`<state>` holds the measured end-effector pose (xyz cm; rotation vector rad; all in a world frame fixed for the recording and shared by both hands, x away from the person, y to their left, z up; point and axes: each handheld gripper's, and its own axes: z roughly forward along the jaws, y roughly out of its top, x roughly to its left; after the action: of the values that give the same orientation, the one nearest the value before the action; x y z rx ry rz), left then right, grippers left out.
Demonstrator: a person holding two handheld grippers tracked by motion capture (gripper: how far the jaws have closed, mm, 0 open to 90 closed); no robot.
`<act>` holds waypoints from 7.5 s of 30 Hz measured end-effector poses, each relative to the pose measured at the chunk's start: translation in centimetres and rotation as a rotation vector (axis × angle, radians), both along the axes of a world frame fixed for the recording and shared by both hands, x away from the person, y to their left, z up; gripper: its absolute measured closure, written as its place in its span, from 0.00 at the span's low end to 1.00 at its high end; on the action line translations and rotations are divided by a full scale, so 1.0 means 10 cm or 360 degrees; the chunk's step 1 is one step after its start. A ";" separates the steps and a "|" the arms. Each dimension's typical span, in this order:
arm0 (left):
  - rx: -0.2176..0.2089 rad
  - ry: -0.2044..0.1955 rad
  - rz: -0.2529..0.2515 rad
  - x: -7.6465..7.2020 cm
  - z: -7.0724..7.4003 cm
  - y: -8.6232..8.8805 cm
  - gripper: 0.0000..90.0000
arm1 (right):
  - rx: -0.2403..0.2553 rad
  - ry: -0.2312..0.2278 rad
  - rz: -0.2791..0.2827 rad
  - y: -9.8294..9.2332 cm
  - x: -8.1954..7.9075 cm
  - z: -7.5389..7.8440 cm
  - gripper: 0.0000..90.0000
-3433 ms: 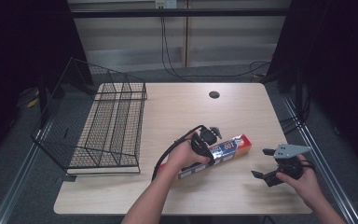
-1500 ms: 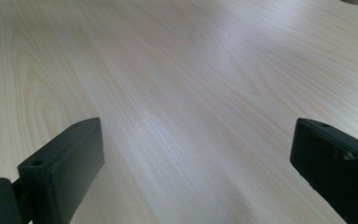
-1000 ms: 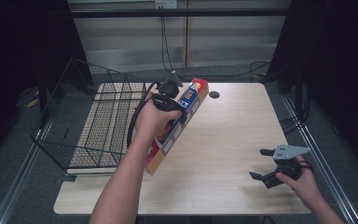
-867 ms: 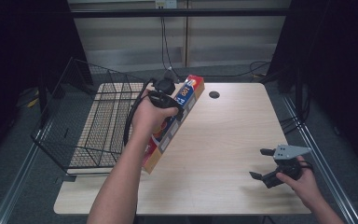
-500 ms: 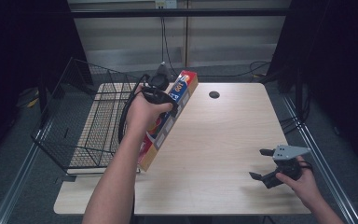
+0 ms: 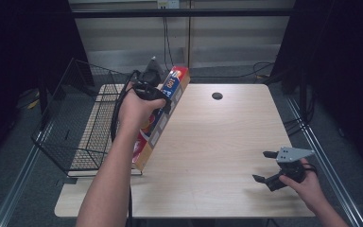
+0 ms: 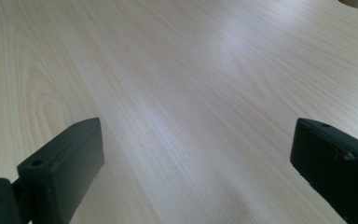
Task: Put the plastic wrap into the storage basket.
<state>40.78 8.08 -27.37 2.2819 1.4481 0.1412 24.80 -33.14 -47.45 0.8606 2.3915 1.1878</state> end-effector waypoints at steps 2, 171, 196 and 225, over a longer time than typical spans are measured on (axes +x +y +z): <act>0.0006 0.0000 0.0008 0.00 0.02 0.03 0.49 | -0.0001 0.0000 -0.0003 0.00 0.00 0.00 0.03; 0.0147 0.0150 0.0835 0.34 -0.05 1.95 0.47 | -0.0034 0.0033 0.0026 0.04 0.14 -0.07 0.03; -0.0081 -0.0027 0.0765 0.07 0.30 1.76 0.34 | -0.0031 0.0019 0.0022 0.04 0.11 -0.04 0.03; -0.0248 -0.0074 0.0550 -0.02 0.10 1.19 0.24 | -0.0035 -0.0001 0.0026 0.04 0.10 -0.02 0.03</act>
<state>40.53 20.01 -26.32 1.8795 1.7524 0.1763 25.79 -32.70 -47.67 0.8351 2.4109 1.1657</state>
